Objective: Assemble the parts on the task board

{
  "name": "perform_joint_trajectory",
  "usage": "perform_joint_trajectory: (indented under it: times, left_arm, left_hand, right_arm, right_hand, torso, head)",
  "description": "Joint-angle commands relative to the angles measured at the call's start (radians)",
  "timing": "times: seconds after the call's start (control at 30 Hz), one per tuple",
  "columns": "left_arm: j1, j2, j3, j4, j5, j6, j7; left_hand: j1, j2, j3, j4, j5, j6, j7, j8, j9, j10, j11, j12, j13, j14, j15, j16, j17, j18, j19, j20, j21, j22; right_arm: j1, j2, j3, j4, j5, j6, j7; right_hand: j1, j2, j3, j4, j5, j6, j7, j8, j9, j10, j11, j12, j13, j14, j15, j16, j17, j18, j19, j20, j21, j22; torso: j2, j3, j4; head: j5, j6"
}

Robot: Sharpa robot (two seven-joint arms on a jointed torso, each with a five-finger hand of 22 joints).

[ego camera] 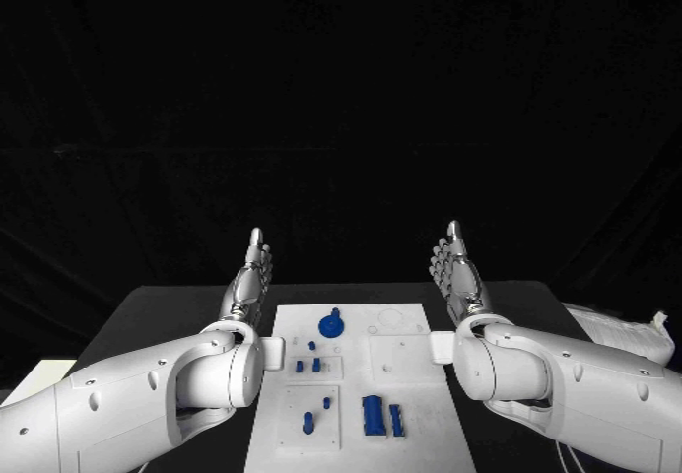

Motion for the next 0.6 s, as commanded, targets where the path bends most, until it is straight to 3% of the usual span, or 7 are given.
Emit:
perform_joint_trajectory:
  times: [0.03,0.1,0.13,0.6]
  left_arm:
    - [0.0,0.001,0.001,0.002,-0.012,-0.005,0.018]
    - [0.0,0.001,0.001,0.002,-0.012,-0.005,0.018]
    - [0.0,0.001,0.001,0.002,-0.012,-0.005,0.018]
    - [0.0,0.001,0.001,0.002,-0.012,-0.005,0.018]
  left_hand:
    - [-0.043,0.0,-0.011,0.0,-0.007,-0.101,0.001,-0.007,-0.001,-0.105,0.0,-0.006,-0.001,-0.083,0.0,-0.007,-0.002,-0.007,-0.035,0.0,-0.006,-0.002]
    - [-0.06,0.0,-0.011,0.0,-0.007,-0.101,0.001,-0.007,-0.001,-0.105,0.0,-0.006,-0.001,-0.083,0.0,-0.007,-0.002,-0.007,-0.035,0.0,-0.006,-0.002]
    - [-0.131,0.0,-0.011,0.0,-0.007,-0.101,0.001,-0.007,-0.001,-0.105,0.0,-0.006,-0.001,-0.083,0.0,-0.007,-0.002,-0.007,-0.035,0.0,-0.006,-0.002]
    - [-0.131,0.0,-0.011,0.0,-0.007,-0.101,0.001,-0.007,-0.001,-0.105,0.0,-0.006,-0.001,-0.083,0.0,-0.007,-0.002,-0.007,-0.035,0.0,-0.006,-0.002]
  right_arm:
    - [0.0,0.0,0.0,0.001,-0.004,0.003,0.016]
    - [0.0,0.0,0.0,0.001,-0.004,0.003,0.016]
    - [0.0,0.0,0.0,0.001,-0.004,0.003,0.016]
    - [0.0,0.0,0.0,0.001,-0.004,0.003,0.016]
  right_hand:
    - [-0.032,0.0,0.001,-0.003,-0.005,-0.007,0.0,-0.003,-0.001,-0.013,0.0,-0.007,-0.002,-0.015,0.0,-0.004,-0.001,-0.006,-0.013,0.0,-0.004,-0.002]
    - [-0.032,0.0,0.001,-0.003,-0.005,-0.007,0.0,-0.003,-0.001,-0.013,0.0,-0.007,-0.002,-0.015,0.0,-0.004,-0.001,-0.006,-0.013,0.0,-0.004,-0.002]
    - [-0.032,0.0,0.001,-0.003,-0.005,-0.007,0.0,-0.003,-0.001,-0.013,0.0,-0.007,-0.002,-0.015,0.0,-0.004,-0.001,-0.006,-0.013,0.0,-0.004,-0.002]
    - [-0.032,0.0,0.001,-0.003,-0.005,-0.007,0.0,-0.003,-0.001,-0.013,0.0,-0.007,-0.002,-0.015,0.0,-0.004,-0.001,-0.006,-0.013,0.0,-0.004,-0.002]
  torso:
    - [0.0,0.0,0.0]
    - [0.0,0.0,0.0]
    - [0.0,0.0,0.0]
    - [0.0,0.0,0.0]
  head:
    - [0.0,0.0]
    - [0.0,0.0]
    - [0.0,0.0]
    - [0.0,0.0]
